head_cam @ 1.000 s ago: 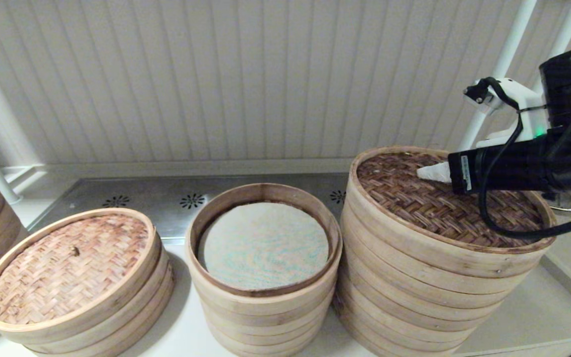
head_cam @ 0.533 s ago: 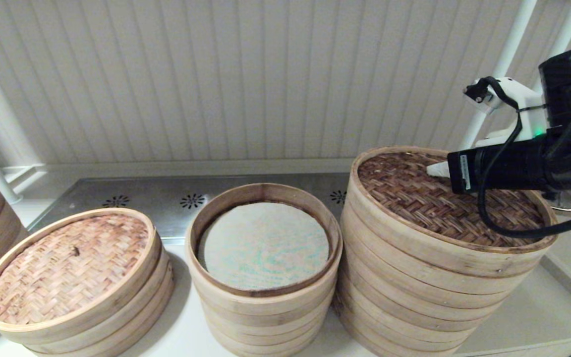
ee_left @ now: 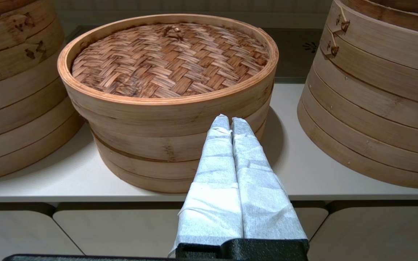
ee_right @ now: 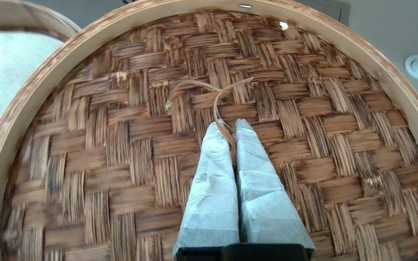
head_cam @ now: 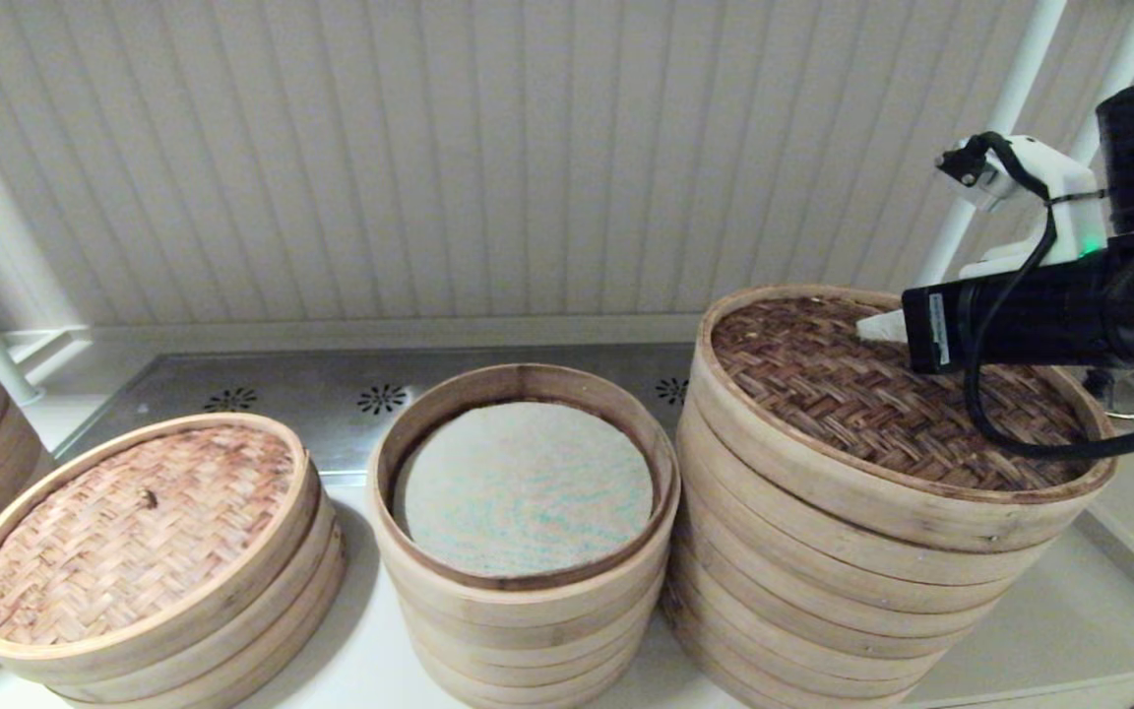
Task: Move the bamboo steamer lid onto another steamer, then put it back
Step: Pick up the steamer, then put the steamer
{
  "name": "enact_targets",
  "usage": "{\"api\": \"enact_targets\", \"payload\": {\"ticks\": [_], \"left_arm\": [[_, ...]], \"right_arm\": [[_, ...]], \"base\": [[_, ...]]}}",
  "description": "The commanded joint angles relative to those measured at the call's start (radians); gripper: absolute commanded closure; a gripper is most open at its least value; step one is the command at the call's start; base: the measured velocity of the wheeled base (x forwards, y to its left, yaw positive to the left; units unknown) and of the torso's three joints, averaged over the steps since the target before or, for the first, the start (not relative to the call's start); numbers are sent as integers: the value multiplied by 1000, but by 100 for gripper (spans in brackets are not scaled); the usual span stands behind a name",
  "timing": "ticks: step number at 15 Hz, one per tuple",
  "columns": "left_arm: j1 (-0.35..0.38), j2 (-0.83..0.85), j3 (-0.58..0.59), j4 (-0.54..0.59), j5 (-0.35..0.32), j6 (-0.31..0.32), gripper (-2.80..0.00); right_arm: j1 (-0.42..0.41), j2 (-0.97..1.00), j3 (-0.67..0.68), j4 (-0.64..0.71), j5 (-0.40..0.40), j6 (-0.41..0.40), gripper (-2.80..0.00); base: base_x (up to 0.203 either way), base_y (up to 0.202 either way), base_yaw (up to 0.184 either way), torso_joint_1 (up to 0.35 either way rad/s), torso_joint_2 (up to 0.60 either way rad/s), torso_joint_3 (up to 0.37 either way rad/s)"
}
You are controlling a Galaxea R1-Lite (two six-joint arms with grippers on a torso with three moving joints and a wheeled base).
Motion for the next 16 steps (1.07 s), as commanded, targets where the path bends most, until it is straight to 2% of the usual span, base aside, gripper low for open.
{"api": "enact_targets", "payload": {"ticks": [1, 11, 16], "left_arm": [[0, 0, 0, 0, 0, 0, 0], [0, 0, 0, 0, 0, 0, 0], [0, 1, 0, 0, 0, 0, 0]], "right_arm": [[-1, -22, -8, -1, 1, -1, 0], [16, -84, -39, 3, 7, 2, 0], [103, -83, -62, 2, 6, 30, 0]], "base": [[0, 0, 0, 0, 0, 0], [0, 0, 0, 0, 0, 0], [0, 0, 0, 0, 0, 0]]}}
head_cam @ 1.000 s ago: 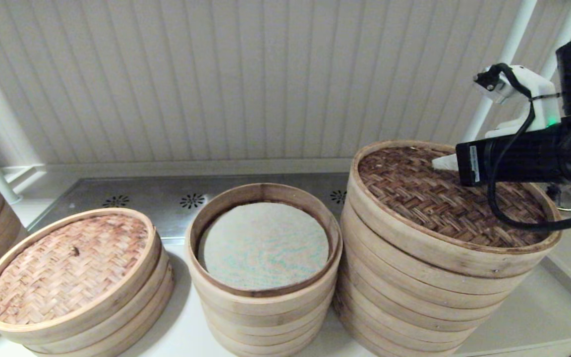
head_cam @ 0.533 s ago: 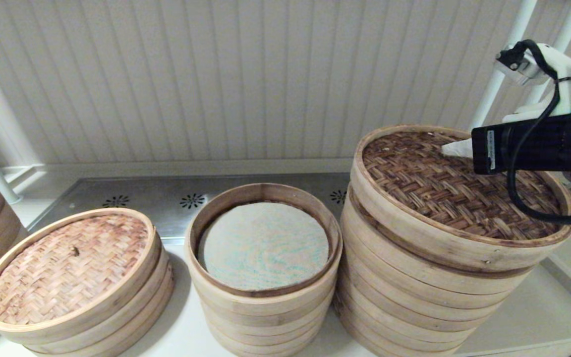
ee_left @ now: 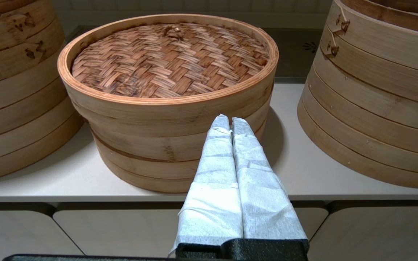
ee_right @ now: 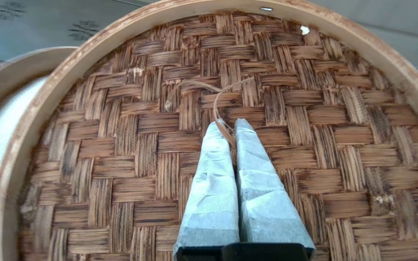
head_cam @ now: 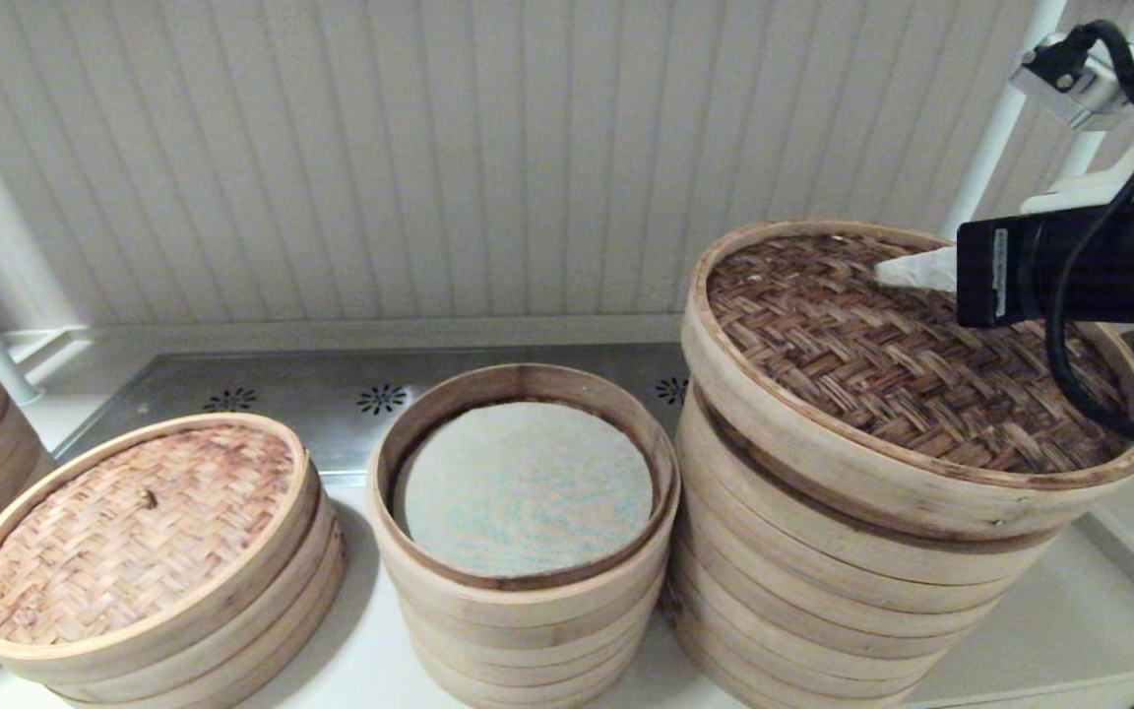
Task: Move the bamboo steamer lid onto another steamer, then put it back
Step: Put the steamer
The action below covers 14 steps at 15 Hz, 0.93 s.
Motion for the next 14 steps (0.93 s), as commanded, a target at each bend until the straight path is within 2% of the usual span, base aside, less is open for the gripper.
{"api": "enact_targets", "payload": {"ticks": [1, 5, 8, 14], "left_arm": [[0, 0, 0, 0, 1, -1, 0], [0, 0, 0, 0, 1, -1, 0], [0, 0, 0, 0, -1, -1, 0], [0, 0, 0, 0, 1, -1, 0]], "right_arm": [[40, 1, -13, 1, -1, 6, 0], [125, 59, -74, 1, -2, 10, 0], [161, 133, -187, 0, 3, 8, 0], [298, 336, -340, -7, 0, 11, 0]], "base": [[0, 0, 0, 0, 0, 0], [0, 0, 0, 0, 0, 0], [0, 0, 0, 0, 0, 0], [0, 0, 0, 0, 0, 0]]}}
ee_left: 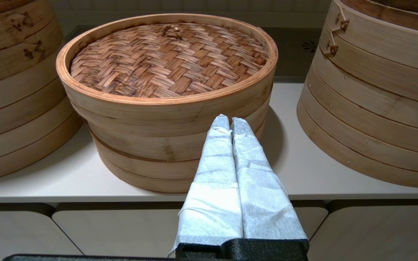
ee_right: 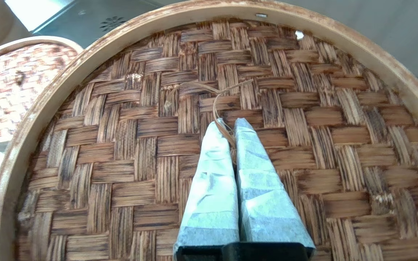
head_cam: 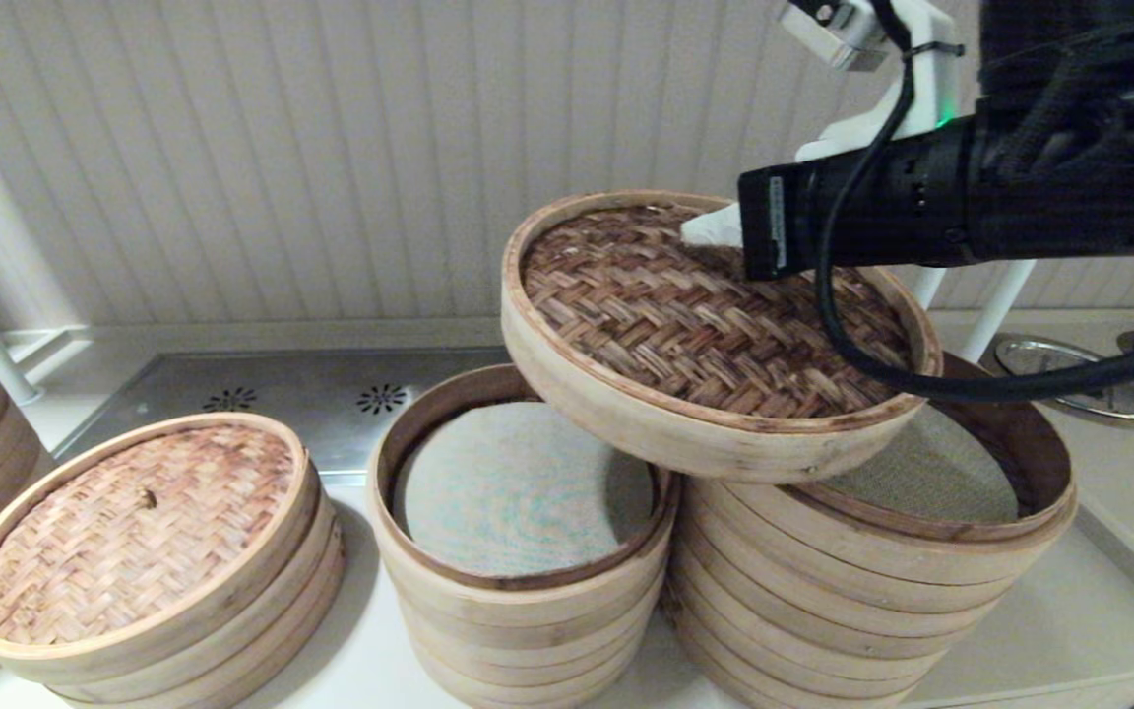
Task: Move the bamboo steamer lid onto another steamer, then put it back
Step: Put the steamer
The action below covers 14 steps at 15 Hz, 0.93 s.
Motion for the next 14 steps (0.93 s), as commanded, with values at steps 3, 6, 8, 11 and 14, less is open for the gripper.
{"api": "enact_targets", "payload": {"ticks": [3, 6, 8, 11, 14], "left_arm": [[0, 0, 0, 0, 0, 0, 0], [0, 0, 0, 0, 0, 0, 0], [0, 1, 0, 0, 0, 0, 0], [0, 1, 0, 0, 0, 0, 0], [0, 0, 0, 0, 0, 0, 0]], "right_arm": [[94, 131, -87, -34, 0, 4, 0], [137, 157, -103, -39, 1, 29, 0], [154, 183, -125, -38, 0, 32, 0], [179, 222, -138, -38, 1, 33, 0], [208, 262, -150, -39, -2, 35, 0]], "base": [[0, 0, 0, 0, 0, 0], [0, 0, 0, 0, 0, 0], [0, 0, 0, 0, 0, 0], [0, 0, 0, 0, 0, 0], [0, 0, 0, 0, 0, 0]]}}
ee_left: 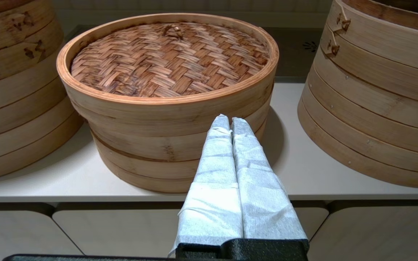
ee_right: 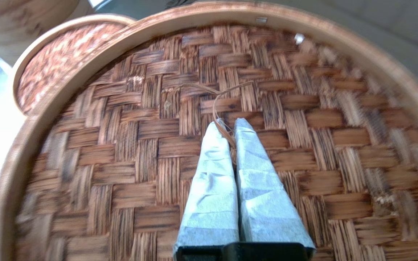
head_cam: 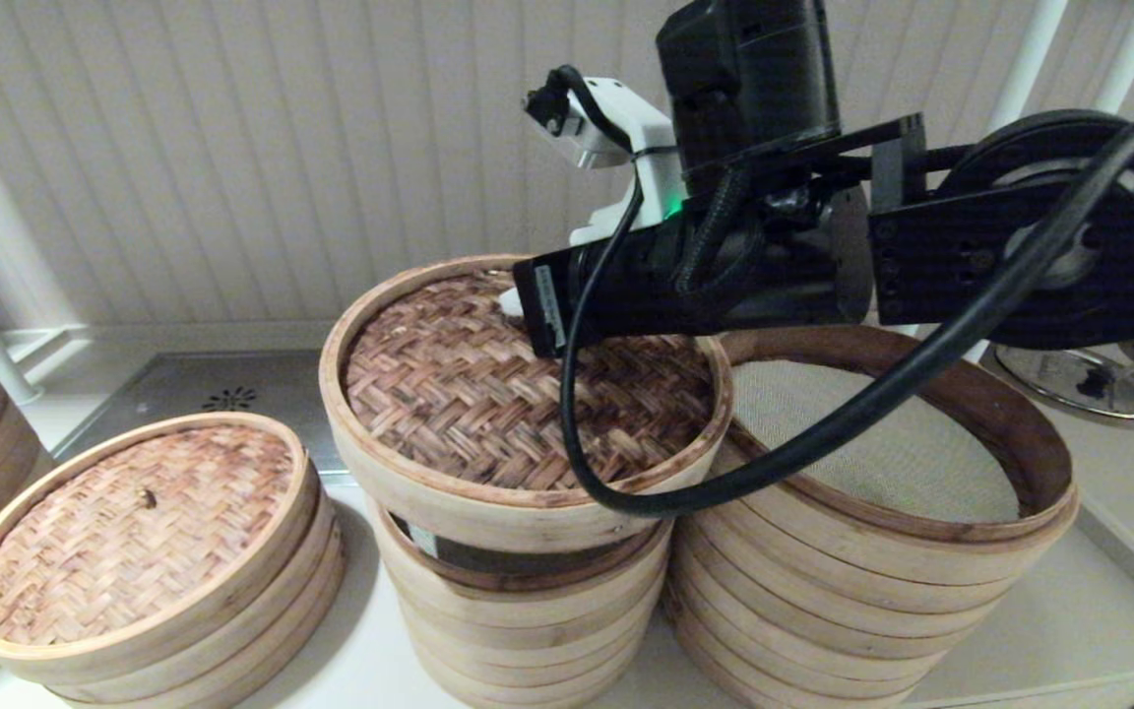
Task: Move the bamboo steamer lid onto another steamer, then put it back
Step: Put the steamer
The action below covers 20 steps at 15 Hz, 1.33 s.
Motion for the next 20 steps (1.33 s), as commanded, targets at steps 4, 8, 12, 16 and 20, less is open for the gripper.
{"api": "enact_targets", "payload": {"ticks": [4, 8, 12, 16, 20], "left_arm": [[0, 0, 0, 0, 0, -1, 0], [0, 0, -1, 0, 0, -1, 0], [0, 0, 0, 0, 0, -1, 0], [0, 0, 0, 0, 0, -1, 0], [0, 1, 0, 0, 0, -1, 0]], "right_arm": [[11, 57, -11, 2, 4, -3, 0], [23, 107, -22, 3, 4, 19, 0], [12, 135, -17, 3, 3, 23, 0], [-13, 178, -25, 1, 6, 23, 0], [-35, 203, -27, -16, 6, 22, 0]], "base": [[0, 0, 0, 0, 0, 0], [0, 0, 0, 0, 0, 0], [0, 0, 0, 0, 0, 0], [0, 0, 0, 0, 0, 0], [0, 0, 0, 0, 0, 0]]}}
